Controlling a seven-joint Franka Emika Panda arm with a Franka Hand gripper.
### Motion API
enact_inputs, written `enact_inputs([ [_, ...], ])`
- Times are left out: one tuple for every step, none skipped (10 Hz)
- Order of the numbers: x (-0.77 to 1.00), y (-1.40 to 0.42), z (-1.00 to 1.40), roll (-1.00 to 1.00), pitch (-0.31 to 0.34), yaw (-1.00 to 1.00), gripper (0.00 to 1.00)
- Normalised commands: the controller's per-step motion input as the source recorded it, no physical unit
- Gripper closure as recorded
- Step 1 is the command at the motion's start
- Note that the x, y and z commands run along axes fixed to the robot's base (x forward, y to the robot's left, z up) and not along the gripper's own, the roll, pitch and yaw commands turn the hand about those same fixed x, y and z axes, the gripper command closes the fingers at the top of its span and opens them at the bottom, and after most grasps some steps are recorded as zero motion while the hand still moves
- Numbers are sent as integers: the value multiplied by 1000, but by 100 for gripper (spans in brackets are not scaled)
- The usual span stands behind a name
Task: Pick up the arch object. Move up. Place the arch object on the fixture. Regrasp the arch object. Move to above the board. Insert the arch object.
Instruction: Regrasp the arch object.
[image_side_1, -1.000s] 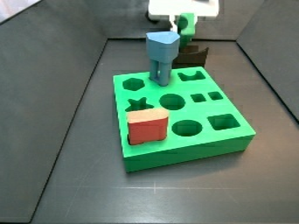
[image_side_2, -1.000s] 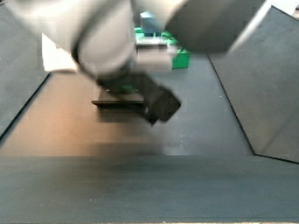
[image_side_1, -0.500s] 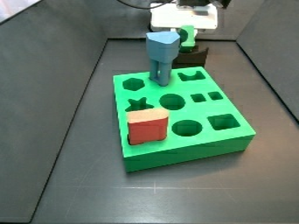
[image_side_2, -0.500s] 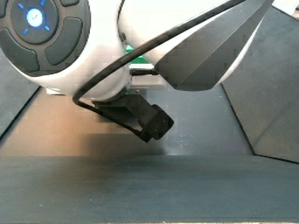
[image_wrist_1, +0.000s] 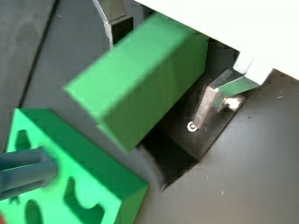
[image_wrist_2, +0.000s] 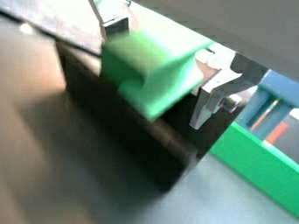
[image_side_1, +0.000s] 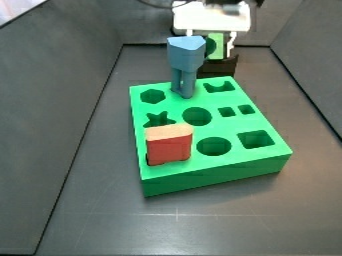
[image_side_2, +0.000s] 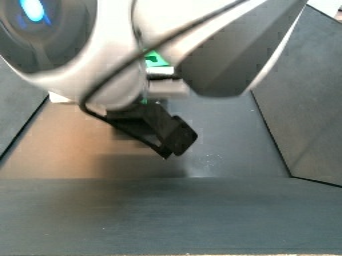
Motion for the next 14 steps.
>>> enact_inputs([
  [-23, -3, 1000, 36, 5, -4, 0],
  [-31, -7, 1000, 53, 10, 8, 0],
  [-41, -7, 1000, 60, 19, 12, 0],
  [-41, -5, 858, 59, 30, 11, 0],
  [-37, -1, 679, 58, 45, 12, 0],
  [-30, 1, 497, 59, 58, 9, 0],
  [-28, 2, 250, 58, 68, -2, 0],
  [-92, -1000, 865, 1000, 65, 32, 0],
  [-91, -1000, 812, 1000, 60, 31, 0],
  [-108, -1000, 787, 1000, 53, 30, 0],
  [-137, -997, 685, 1000, 42, 29, 0],
  [-110, -844, 475, 1000, 39, 28, 0],
  [-73, -675, 248, 1000, 38, 28, 0],
  [-38, -494, 86, 1000, 37, 28, 0],
])
